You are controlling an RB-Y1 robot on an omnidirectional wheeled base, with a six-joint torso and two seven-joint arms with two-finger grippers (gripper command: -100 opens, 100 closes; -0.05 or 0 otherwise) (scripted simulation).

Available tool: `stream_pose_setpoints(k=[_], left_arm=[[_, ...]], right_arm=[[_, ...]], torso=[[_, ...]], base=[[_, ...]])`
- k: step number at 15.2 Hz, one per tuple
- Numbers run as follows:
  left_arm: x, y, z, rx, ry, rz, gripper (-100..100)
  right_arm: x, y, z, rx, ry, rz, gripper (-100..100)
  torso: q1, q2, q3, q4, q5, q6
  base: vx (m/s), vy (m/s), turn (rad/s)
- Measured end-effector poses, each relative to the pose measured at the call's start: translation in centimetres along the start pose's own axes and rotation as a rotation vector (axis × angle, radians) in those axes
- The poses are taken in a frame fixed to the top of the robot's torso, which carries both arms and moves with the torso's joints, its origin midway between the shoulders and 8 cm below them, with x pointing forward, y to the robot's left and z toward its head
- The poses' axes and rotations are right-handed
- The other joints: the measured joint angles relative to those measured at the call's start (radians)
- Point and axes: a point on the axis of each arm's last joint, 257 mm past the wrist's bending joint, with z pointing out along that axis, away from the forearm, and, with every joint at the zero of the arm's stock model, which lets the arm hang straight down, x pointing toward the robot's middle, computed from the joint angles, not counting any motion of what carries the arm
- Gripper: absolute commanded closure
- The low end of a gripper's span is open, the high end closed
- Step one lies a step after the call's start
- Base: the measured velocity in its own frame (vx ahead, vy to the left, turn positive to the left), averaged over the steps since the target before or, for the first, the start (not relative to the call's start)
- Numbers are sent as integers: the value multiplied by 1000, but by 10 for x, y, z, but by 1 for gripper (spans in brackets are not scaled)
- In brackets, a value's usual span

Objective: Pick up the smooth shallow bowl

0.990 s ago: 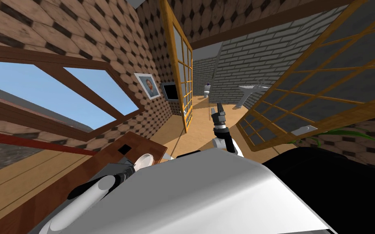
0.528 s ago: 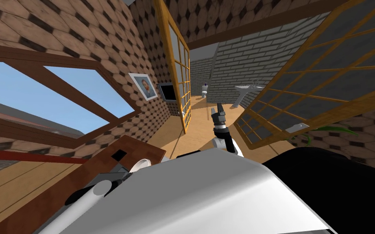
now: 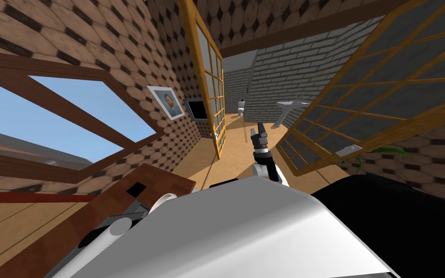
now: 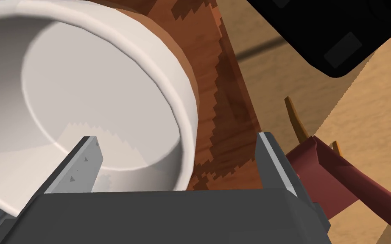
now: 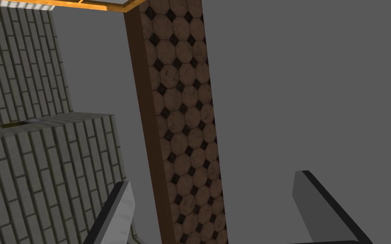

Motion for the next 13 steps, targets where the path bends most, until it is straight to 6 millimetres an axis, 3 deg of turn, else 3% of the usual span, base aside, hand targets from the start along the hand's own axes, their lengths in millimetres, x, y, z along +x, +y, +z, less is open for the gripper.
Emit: stream_pose_setpoints(k=[3, 4, 9, 13], left_arm=[[3, -2, 11, 3, 2, -1, -100], [3, -2, 11, 4, 2, -1, 100], [3, -1, 12, 2, 2, -2, 100], [-2, 0, -4, 4, -1, 0, 100]], right_arm=[[0, 0, 0, 0, 0, 0, 0], [0, 0, 0, 0, 0, 0, 0], [0, 0, 0, 0, 0, 0, 0], [0, 0, 0, 0, 0, 0, 0]], torso=[[0, 2, 1, 0, 0, 0], [0, 1, 1, 0, 0, 0], [1, 0, 0, 0, 0, 0], [0, -1, 0, 0, -1, 0]], base=[[-18, 7, -5], [0, 0, 0], [1, -2, 3], [20, -8, 7]])
